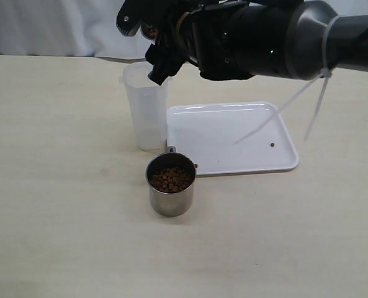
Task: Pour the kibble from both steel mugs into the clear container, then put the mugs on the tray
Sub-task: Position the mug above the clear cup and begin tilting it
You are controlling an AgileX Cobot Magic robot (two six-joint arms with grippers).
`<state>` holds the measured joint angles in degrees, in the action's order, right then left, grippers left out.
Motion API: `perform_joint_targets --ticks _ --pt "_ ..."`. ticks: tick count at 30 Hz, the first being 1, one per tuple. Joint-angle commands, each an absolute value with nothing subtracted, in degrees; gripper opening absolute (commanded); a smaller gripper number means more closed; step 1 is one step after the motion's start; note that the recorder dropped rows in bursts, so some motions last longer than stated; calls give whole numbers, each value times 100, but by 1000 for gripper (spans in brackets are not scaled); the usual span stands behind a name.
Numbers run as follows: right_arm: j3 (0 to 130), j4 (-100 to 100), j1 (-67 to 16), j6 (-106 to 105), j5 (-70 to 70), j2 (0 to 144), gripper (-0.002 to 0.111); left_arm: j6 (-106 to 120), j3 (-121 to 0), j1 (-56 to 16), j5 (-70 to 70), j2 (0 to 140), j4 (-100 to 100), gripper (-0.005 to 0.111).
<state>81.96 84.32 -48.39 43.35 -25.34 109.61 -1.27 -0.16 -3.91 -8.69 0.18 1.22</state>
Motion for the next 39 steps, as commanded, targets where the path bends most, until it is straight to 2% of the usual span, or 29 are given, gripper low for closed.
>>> perform_joint_targets --ticks 1,24,39 --pt "8059 8789 -4816 4233 -2571 10926 5 -129 0 -378 -821 0 93 0" --pt "7964 9748 -4816 3955 -2202 10937 5 -129 0 -378 -821 0 93 0" --pt "7964 9995 -4816 3977 -2702 11239 5 -129 0 -378 -821 0 93 0"
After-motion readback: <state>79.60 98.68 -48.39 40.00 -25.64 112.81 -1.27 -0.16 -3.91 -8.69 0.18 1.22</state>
